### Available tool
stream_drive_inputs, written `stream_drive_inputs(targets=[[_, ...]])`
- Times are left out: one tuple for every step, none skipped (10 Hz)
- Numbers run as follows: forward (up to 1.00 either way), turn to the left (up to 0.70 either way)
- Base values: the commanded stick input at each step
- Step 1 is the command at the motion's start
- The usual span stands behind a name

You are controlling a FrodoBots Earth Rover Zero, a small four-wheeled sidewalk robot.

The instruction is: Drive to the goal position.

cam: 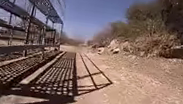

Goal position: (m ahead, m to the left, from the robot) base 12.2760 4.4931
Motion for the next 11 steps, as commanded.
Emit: stream_drive_inputs(targets=[[1.0, 0.0], [1.0, 0.0], [1.0, 0.0], [1.0, 0.0], [1.0, 0.0], [1.0, 0.0], [1.0, 0.0], [1.0, 0.27], [1.0, 0.27], [1.0, 0.27], [1.0, 0.27]])
